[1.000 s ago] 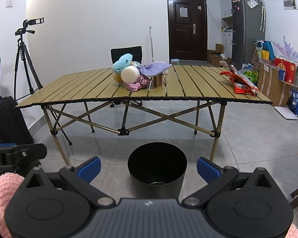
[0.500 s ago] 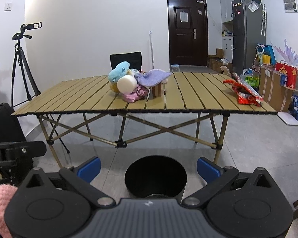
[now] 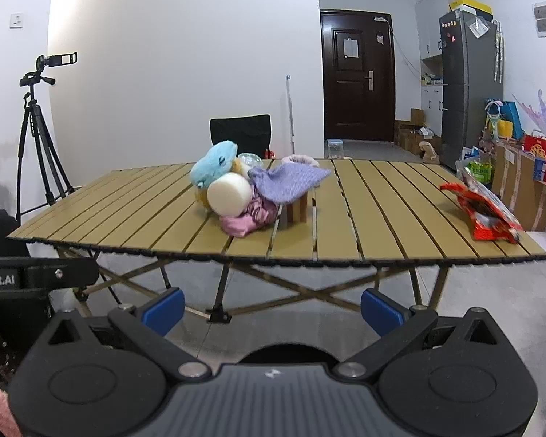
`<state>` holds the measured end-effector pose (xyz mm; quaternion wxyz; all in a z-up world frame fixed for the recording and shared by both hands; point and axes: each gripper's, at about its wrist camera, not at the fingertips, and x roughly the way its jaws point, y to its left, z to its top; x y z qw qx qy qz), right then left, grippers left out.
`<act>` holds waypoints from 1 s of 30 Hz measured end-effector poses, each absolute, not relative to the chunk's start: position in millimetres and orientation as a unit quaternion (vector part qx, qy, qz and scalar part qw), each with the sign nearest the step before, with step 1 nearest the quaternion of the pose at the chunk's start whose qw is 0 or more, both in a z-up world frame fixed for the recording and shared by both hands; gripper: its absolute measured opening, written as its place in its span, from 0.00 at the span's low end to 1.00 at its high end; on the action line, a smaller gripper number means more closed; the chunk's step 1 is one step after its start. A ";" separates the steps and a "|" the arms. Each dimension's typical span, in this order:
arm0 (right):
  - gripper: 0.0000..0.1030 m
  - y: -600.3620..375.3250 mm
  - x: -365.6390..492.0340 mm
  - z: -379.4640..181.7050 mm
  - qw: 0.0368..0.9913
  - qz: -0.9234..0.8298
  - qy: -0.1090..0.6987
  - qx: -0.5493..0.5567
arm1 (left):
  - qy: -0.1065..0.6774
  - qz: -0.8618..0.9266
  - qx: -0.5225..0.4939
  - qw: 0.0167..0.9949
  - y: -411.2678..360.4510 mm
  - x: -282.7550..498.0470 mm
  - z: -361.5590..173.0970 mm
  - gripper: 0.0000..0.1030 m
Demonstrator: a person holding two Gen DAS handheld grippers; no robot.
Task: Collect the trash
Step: 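Move the left tool to the white foam cylinder and close on it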
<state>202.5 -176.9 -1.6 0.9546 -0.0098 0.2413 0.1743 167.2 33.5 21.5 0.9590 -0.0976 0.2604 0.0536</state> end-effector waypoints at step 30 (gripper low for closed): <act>1.00 -183.9 377.7 -20.4 0.968 0.147 0.195 0.051 | 0.254 0.047 -0.161 0.953 25.4 372.7 -0.5 1.00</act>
